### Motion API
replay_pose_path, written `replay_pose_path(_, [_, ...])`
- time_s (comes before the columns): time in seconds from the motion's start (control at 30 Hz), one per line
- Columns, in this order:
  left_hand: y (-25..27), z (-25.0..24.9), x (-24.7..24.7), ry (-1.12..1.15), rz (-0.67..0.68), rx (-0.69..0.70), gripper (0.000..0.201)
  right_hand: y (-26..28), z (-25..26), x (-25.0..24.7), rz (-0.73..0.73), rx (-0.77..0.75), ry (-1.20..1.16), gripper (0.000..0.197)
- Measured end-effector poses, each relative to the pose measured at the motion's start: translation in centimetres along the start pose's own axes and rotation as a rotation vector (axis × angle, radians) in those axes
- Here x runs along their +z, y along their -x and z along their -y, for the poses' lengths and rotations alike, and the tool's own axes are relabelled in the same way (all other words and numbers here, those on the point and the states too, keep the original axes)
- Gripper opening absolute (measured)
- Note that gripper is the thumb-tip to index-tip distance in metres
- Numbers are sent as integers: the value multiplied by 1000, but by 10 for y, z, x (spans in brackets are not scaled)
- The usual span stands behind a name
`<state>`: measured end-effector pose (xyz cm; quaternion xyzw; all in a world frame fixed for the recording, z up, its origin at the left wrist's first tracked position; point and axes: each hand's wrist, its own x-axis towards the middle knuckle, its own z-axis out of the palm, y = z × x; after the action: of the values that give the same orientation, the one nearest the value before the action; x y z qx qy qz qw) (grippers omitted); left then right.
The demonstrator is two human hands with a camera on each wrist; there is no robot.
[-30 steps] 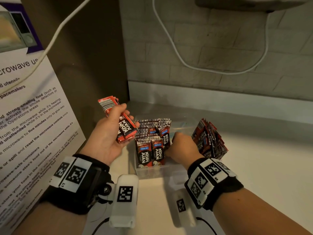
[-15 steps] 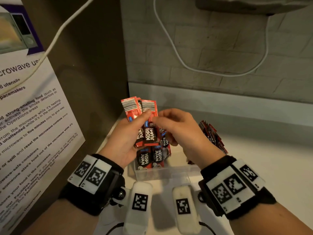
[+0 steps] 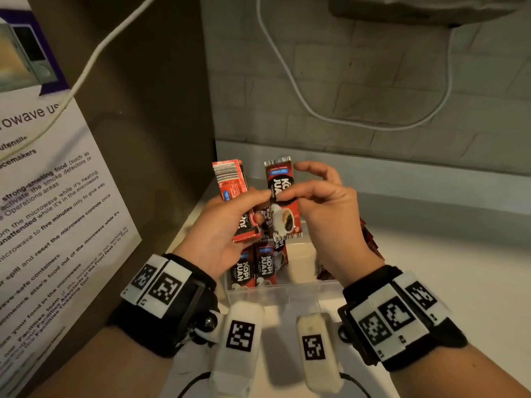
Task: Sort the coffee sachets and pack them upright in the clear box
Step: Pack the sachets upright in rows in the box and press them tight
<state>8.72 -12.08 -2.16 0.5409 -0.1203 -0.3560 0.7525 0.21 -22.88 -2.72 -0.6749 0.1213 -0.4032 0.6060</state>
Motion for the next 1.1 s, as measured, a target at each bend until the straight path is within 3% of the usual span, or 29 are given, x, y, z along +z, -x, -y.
replay_pose_path(0.2, [-3, 2, -1, -10, -68, 64, 26, 2, -8, -2, -1, 30, 21, 42])
replay_pose_path(0.33, [-3, 4, -3, -47, -112, 106, 26, 4, -5, -1, -13, 130, -10, 20])
replay_pose_path(0.43, [-1, 5, -3, -69, -132, 107, 21, 3, -4, -2, 54, 204, 190, 8])
replay_pose_path(0.5, [-2, 5, -4, -60, -171, 84, 13, 0, -8, -5, 21, 243, 300, 9])
replay_pose_path(0.6, [-6, 1, -10, 9, -250, 54, 23, -4, -20, -13, -32, 350, 491, 8])
replay_pose_path(0.7, [-6, -2, -14, 48, -267, 49, 30, -2, -34, -14, 73, 498, 731, 7])
replay_pose_path(0.8, [-4, -3, -15, 60, -258, 47, 30, -2, -54, -10, 136, 605, 828, 9])
replay_pose_path(0.97, [-2, -2, -19, 85, -241, 48, 30, -1, -68, -4, 160, 628, 893, 8])
replay_pose_path(1.1, [-2, -3, -20, 80, -241, 55, 30, 1, -66, 1, 213, 520, 988, 22])
